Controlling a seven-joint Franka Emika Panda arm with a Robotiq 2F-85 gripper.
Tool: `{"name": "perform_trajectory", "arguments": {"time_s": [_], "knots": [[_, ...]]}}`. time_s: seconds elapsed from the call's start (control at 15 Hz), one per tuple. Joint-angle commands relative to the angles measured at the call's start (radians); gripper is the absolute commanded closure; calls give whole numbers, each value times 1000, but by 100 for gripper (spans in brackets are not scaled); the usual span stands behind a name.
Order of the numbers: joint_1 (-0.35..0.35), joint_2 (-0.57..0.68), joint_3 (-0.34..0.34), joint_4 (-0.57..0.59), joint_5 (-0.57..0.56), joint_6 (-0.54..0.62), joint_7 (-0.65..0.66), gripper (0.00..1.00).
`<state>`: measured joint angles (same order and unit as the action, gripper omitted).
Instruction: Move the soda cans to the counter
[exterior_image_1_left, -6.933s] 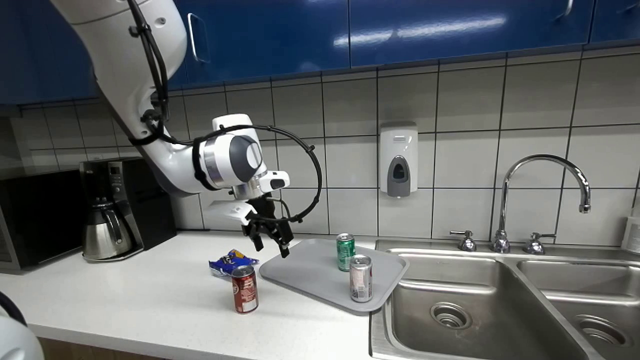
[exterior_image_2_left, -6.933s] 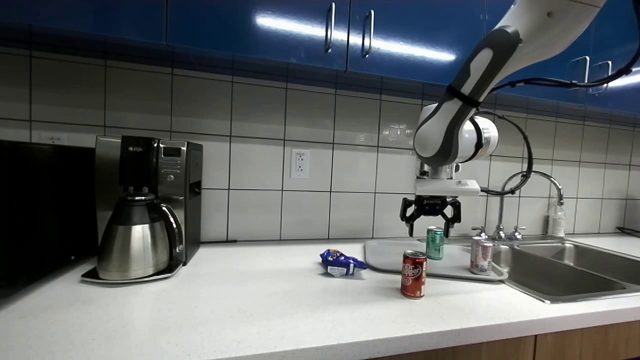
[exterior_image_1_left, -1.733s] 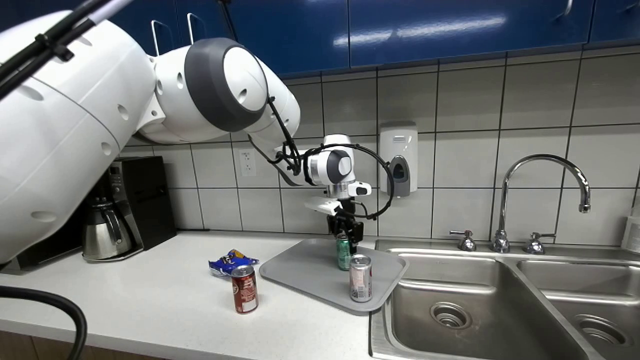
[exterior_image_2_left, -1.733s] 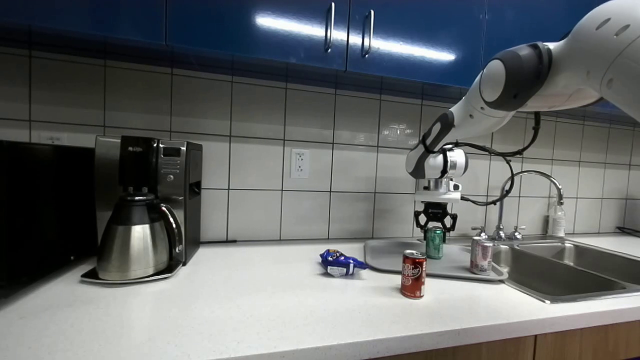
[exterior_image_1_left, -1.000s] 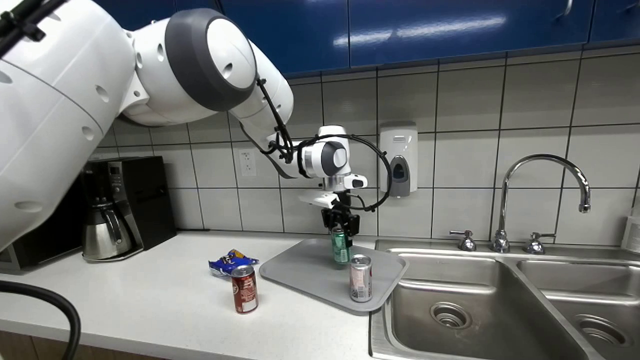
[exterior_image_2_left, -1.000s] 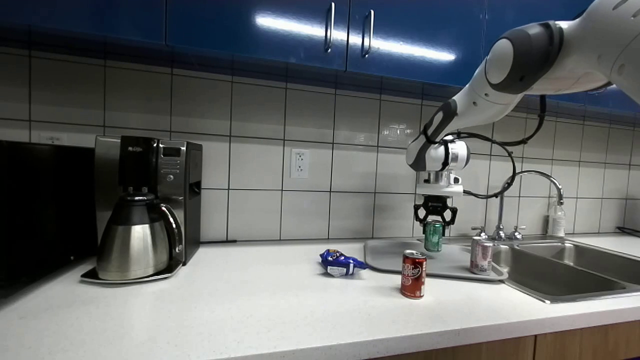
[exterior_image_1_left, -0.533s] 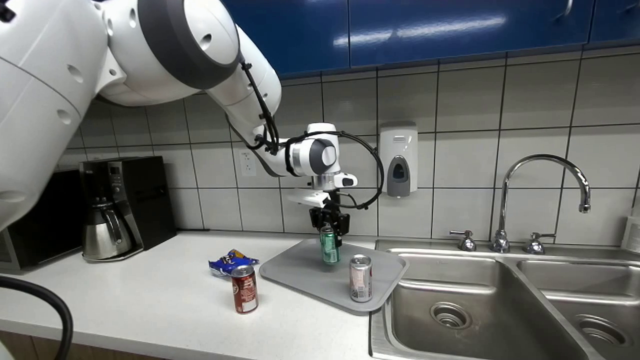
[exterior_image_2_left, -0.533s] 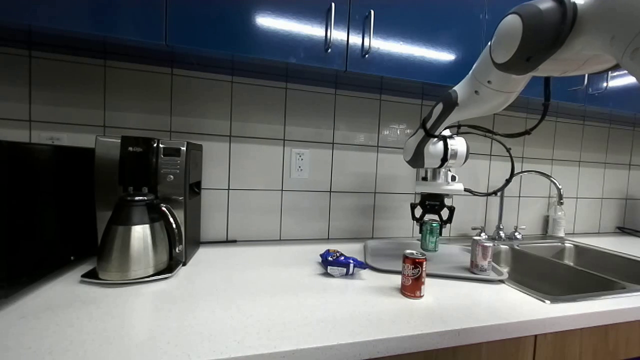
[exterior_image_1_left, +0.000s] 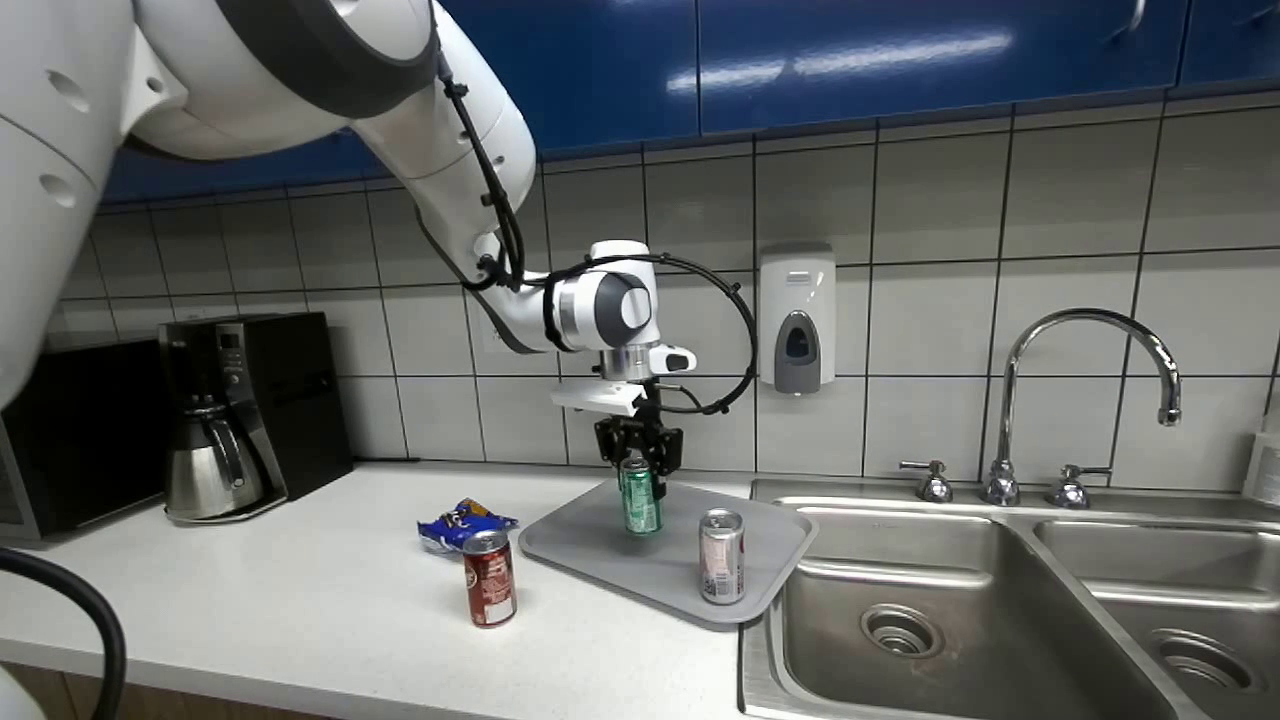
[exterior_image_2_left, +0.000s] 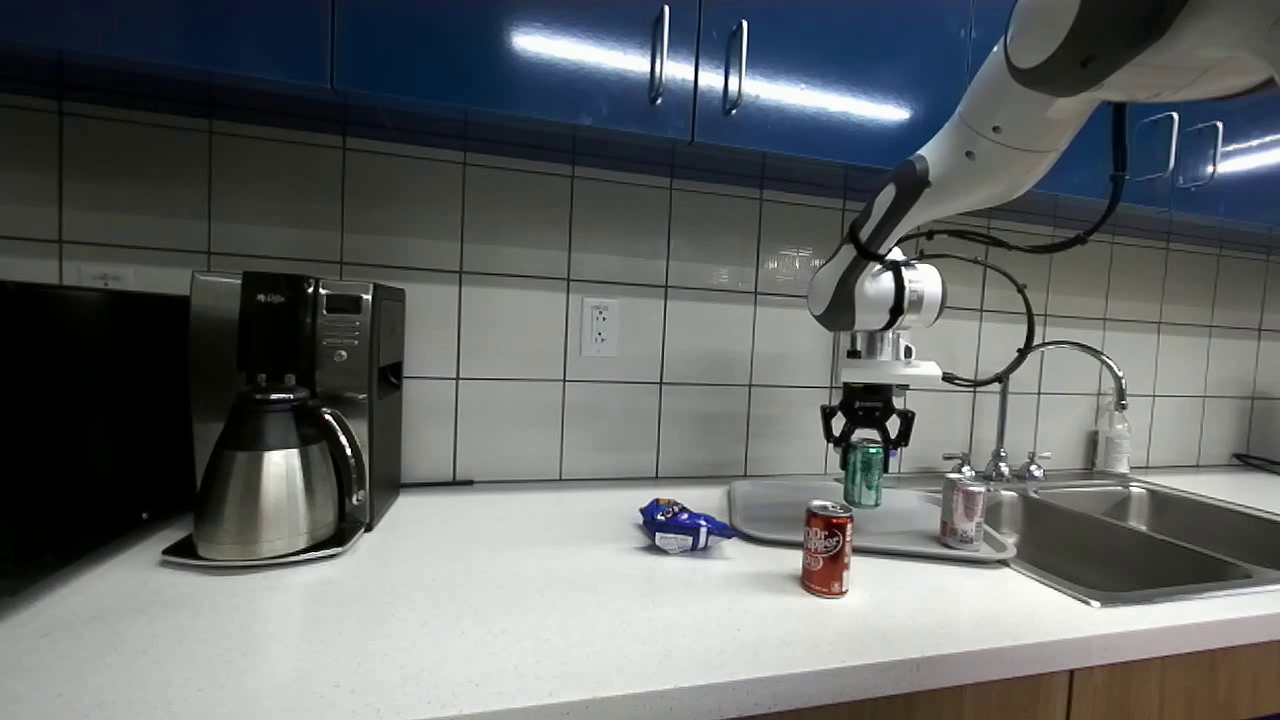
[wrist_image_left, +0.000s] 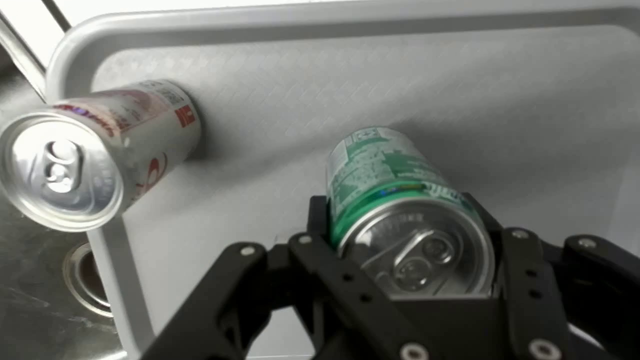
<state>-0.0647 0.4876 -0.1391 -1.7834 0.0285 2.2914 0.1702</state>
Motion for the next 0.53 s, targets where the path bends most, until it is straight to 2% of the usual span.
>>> {"name": "perform_trajectory", "arguments": {"time_s": [0.0, 0.47], "knots": [[2, -100, 7, -119, -43, 33, -41, 62], [13, -172, 15, -252, -99, 81, -91, 62]]}}
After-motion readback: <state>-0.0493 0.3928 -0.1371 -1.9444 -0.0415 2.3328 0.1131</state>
